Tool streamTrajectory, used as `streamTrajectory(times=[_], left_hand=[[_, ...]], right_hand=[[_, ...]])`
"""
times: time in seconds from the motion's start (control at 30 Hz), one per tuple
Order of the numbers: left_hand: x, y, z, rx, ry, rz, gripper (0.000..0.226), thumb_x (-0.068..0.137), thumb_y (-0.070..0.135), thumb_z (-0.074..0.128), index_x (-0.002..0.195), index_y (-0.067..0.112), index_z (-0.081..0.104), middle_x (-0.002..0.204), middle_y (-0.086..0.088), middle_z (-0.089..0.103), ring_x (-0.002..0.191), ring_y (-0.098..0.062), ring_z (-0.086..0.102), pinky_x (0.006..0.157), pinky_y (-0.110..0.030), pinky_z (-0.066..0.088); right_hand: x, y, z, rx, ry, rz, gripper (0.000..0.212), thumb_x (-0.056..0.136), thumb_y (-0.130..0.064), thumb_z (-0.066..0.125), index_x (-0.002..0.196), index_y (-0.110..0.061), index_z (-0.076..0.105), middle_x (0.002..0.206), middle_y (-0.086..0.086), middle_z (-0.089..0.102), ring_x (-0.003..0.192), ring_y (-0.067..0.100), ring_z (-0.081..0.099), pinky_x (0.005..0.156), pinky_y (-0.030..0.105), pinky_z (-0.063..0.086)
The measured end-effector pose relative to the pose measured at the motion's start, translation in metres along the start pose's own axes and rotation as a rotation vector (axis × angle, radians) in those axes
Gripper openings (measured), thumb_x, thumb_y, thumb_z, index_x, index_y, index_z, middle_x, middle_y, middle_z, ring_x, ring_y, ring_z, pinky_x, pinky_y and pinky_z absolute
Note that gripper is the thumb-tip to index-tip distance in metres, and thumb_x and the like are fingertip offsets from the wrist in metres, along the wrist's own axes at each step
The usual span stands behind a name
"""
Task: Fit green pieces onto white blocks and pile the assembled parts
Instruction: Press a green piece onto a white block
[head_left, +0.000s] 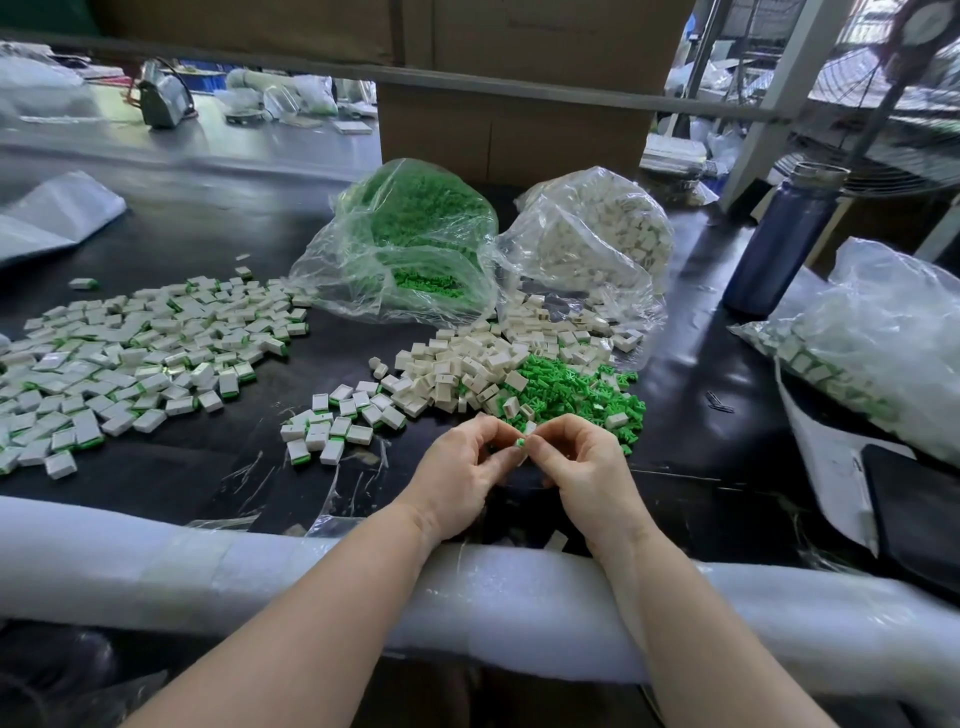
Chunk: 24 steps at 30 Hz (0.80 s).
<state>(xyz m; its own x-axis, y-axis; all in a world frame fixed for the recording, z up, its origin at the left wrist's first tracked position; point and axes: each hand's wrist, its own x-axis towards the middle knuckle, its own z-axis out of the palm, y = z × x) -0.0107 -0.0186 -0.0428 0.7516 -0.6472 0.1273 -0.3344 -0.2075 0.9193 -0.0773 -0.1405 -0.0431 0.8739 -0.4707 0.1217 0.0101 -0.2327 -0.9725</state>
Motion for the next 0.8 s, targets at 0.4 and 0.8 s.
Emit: streamTrajectory(times=[0.4, 0.8], left_hand=[[0.004, -0.009, -0.01, -0.034, 0.58, -0.163, 0.017, 0.09, 0.007, 0.057, 0.101, 0.016, 0.066, 0.087, -0.003, 0.064, 0.071, -0.012, 0.061, 0.066, -0.02, 0.053], [0.006, -0.009, -0.008, 0.322, 0.584, -0.31, 0.04, 0.088, 0.011, 0.059, 0.125, 0.0, 0.053, 0.128, -0.011, 0.03, 0.122, -0.025, 0.034, 0.093, -0.011, 0.021]], right_hand=[[0.003, 0.003, -0.009, -0.128, 0.427, 0.039, 0.02, 0.082, -0.016, 0.07, 0.063, -0.017, 0.061, 0.062, -0.002, 0.059, 0.06, 0.01, 0.051, 0.058, 0.018, 0.041], [0.006, 0.009, -0.011, -0.376, 0.46, 0.155, 0.011, 0.085, -0.013, 0.062, 0.079, -0.022, 0.063, 0.1, 0.008, 0.067, 0.096, 0.027, 0.059, 0.089, 0.041, 0.046]])
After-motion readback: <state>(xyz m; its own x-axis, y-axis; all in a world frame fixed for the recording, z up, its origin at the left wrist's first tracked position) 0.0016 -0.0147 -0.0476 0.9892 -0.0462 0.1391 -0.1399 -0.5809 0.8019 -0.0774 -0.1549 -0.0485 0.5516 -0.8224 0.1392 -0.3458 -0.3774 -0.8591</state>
